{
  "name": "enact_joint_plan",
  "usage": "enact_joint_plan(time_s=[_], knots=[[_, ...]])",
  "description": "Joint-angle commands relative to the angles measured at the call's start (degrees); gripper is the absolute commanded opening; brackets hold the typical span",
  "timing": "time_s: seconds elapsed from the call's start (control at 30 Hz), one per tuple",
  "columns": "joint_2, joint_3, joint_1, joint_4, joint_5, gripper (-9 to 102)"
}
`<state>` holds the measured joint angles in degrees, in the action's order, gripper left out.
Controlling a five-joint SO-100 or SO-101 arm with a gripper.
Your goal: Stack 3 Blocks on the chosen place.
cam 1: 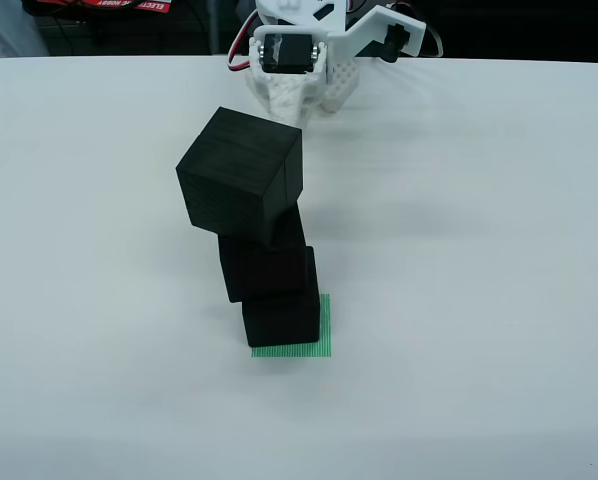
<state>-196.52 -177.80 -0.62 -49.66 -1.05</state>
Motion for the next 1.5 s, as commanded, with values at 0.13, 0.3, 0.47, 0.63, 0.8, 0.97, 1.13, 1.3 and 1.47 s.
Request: enact_joint_plan(time_s=[0.13, 0.3, 0.47, 0.63, 0.8, 0.97, 1.13, 1.3, 1.47], knots=[[-0.4, -2.0, 0.0, 1.1, 0.4, 10], [-0.4, -2.0, 0.0, 1.1, 0.4, 12], [-0.4, -2.0, 0.0, 1.1, 0.4, 14], [-0.4, -2.0, 0.0, 1.1, 0.4, 14], [-0.4, -2.0, -0.1, 1.1, 0.4, 18], [-0.4, -2.0, -0.2, 1.1, 0.4, 18], [-0.4, -2.0, -0.2, 1.1, 0.4, 18], [-0.4, -2.0, -0.2, 1.1, 0.4, 12], [-0.4, -2.0, -0.2, 1.1, 0.4, 9]])
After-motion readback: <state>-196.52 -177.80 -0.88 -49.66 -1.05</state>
